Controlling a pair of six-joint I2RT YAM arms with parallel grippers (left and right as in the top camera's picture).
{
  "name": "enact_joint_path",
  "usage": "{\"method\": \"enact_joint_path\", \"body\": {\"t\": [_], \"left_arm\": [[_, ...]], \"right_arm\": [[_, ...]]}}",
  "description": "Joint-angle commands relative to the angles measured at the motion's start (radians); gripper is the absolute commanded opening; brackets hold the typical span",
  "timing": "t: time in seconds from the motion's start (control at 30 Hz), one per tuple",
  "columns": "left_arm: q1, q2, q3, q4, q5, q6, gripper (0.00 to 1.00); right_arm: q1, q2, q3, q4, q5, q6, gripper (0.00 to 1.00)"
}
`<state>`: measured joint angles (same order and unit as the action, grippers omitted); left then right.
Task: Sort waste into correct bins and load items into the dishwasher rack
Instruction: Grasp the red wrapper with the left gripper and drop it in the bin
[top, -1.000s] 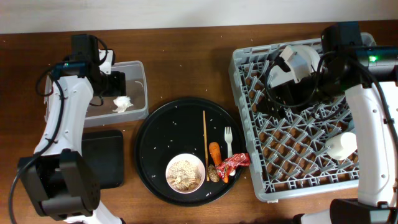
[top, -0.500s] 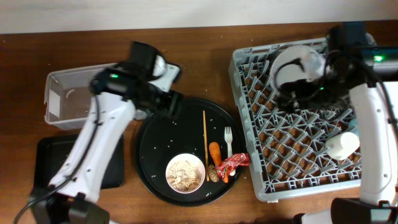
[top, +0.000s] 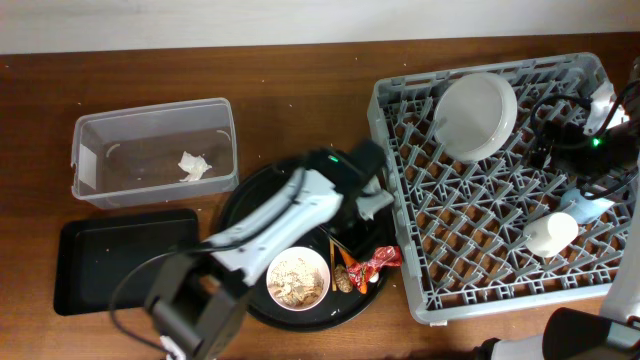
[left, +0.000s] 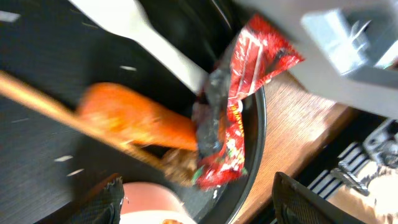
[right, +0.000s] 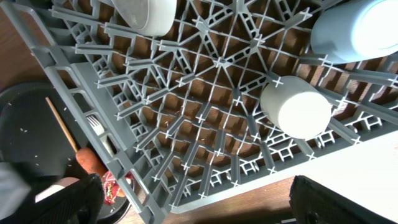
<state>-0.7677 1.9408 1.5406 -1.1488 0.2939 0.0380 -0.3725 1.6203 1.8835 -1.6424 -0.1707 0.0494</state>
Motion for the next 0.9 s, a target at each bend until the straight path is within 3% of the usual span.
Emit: {"method": "enact_joint_path", "body": {"t": [0.0,0.1,0.17,0.27,0.33,0.43,0.57,0.67,0.87], "left_arm": [[-0.058,0.077,-0.009,-0.002,-0.029,0.012,0.75],[-0.091,0.102,-0.009,0.024,-0.034,0.012,0.72],[-0.103,0.106,-0.009,0.039,-0.092,0.011,0.57],[-0.104,0.106,-0.008,0.036,-0.134,0.011,0.11],[-0.101,0.103,0.000,0.020,-0.135,0.011,0.00],[-0.082,0.085,0.056,-0.029,-0.148,0.011,0.00],[0.027,-0.013,0.179,-0.114,-0.277,0.011,0.01],[0.160,-0.089,0.238,-0.130,-0.351,0.011,0.01],[0.509,-0.132,0.243,-0.076,-0.341,0.011,0.01]], "right_arm": [[0.000,-0.010,0.015,0.000,-0.013,0.008,0.98],[0.000,-0.010,0.015,0.000,-0.014,0.008,0.98],[0.000,-0.010,0.015,0.000,-0.014,0.008,0.98],[0.000,-0.010,0.015,0.000,-0.014,0.008,0.98],[0.000,-0.010,0.014,0.000,-0.014,0.008,0.98],[0.000,-0.010,0.015,0.000,-0.013,0.008,0.98],[0.000,-0.010,0.014,0.000,-0.013,0.008,0.98],[0.000,-0.010,0.014,0.000,-0.013,0.008,0.99],[0.000,-0.010,0.014,-0.001,-0.014,0.008,0.98]]}}
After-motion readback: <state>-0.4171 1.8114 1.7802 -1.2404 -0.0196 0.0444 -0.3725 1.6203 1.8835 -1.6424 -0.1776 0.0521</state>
